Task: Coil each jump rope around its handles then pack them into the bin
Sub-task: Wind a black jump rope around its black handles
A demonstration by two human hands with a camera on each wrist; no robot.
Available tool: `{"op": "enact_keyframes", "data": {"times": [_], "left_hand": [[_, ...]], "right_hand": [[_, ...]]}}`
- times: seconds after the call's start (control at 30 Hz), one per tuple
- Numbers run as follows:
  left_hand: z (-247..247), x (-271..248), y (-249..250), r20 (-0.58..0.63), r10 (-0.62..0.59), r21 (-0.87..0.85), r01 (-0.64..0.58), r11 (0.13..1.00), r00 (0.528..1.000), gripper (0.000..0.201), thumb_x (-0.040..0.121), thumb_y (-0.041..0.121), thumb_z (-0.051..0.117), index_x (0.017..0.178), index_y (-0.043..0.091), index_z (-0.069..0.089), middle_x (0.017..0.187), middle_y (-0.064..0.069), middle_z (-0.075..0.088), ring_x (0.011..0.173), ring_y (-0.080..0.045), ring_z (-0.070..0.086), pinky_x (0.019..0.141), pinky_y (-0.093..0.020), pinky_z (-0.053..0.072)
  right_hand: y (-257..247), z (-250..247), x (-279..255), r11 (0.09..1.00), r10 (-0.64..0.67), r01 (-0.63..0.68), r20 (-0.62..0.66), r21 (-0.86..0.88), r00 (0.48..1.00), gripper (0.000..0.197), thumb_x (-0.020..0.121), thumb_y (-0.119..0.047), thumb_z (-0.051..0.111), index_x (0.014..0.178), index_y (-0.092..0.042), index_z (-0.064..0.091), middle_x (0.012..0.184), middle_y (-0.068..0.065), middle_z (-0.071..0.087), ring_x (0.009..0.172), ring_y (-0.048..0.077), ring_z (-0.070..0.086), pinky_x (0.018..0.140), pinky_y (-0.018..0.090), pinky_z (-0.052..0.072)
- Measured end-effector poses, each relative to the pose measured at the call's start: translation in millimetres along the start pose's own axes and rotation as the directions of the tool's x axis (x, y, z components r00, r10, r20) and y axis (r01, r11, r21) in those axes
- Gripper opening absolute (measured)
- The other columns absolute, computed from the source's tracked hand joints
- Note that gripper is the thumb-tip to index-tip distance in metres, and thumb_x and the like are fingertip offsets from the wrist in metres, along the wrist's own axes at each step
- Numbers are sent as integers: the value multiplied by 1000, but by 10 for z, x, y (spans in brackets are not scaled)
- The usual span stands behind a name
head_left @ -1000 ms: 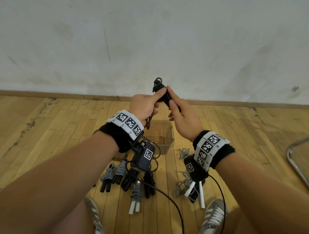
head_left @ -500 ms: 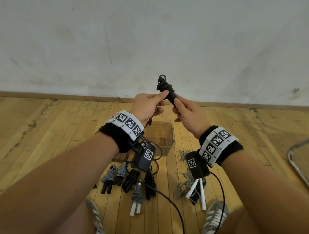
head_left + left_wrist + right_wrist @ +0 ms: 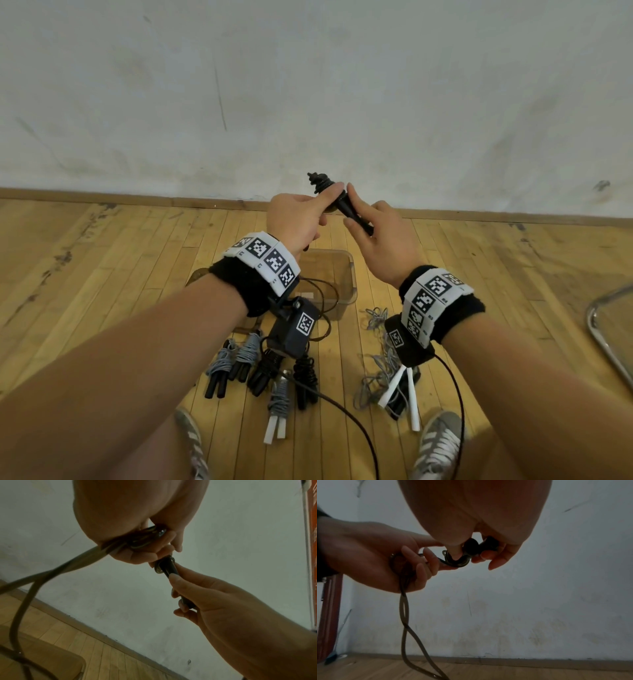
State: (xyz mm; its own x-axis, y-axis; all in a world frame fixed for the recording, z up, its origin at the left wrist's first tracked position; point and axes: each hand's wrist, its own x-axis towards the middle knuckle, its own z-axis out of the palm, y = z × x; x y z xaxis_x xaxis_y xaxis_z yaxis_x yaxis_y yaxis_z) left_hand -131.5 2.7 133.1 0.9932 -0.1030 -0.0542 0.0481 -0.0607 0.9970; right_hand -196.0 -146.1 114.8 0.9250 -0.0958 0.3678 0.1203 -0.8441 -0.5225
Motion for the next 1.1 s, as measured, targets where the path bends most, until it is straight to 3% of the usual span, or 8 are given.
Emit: {"op": "enact_keyframes", "data": {"times": [0.13,0.27,0.43,0.57,0.8,0.9,1.03,1.1], "left_hand": [[-32,53,-26,10,18,-24,-17,1000,1000,55,85,51,77,91,-4,78,54,1,52,45,-11,44,51,-24,41],[-43,66,2,72,-8,-62,12,998,997,57,88,47,76,100,-9,75,55,2,50,44,-10,41,53,-24,40],[-23,40,38,128,-1,-119,16,993,992,47,92,37,74,103,-9,74,61,2,46,43,-7,38,57,-25,41],[-37,7,54,173,-23,-142,49,989,985,27,94,33,72,98,7,77,69,0,59,47,-9,48,63,-29,46],[-60,-15,5,210,-50,-54,62,997,976,24,91,26,77,102,5,76,70,-3,67,50,-9,60,56,-20,54],[-51,-16,13,261,-51,-42,65,997,964,11,92,11,73,101,6,76,69,-5,64,50,-11,58,54,-21,52],[-54,-29,42,299,-109,2,114,993,948,15,94,7,67,107,7,75,76,-6,72,54,-11,63,59,-25,57],[-43,-49,48,303,-113,9,115,993,946,16,94,8,66,109,6,74,78,-6,74,56,-11,66,63,-27,59]], "right_hand": [[-63,-50,-5,954,75,-73,2,291,997,64,95,-29,70,152,-35,43,113,-5,70,98,12,67,87,29,54],[-169,-234,22,654,262,-354,238,668,935,71,93,-22,74,154,-27,39,102,7,78,85,23,77,79,30,62],[-127,-254,28,464,207,-480,436,744,876,44,104,-19,55,147,-26,48,89,7,75,75,23,72,80,37,61],[-86,-177,34,599,174,-380,349,705,921,38,107,-17,50,145,-22,50,74,-2,52,59,9,48,68,29,55],[-39,-143,49,847,177,-218,130,484,976,47,105,-15,50,151,-25,44,88,-13,52,62,-3,57,62,21,55],[-4,-133,64,881,186,-203,83,428,979,51,105,-14,51,153,-28,41,92,-15,53,61,-3,59,62,24,60],[76,-71,67,920,225,-225,36,320,974,50,104,-18,52,152,-30,41,84,-9,58,60,7,57,70,46,62],[100,-41,66,946,210,-208,18,247,978,48,104,-21,50,151,-29,42,87,-9,61,64,11,59,68,44,60]]}}
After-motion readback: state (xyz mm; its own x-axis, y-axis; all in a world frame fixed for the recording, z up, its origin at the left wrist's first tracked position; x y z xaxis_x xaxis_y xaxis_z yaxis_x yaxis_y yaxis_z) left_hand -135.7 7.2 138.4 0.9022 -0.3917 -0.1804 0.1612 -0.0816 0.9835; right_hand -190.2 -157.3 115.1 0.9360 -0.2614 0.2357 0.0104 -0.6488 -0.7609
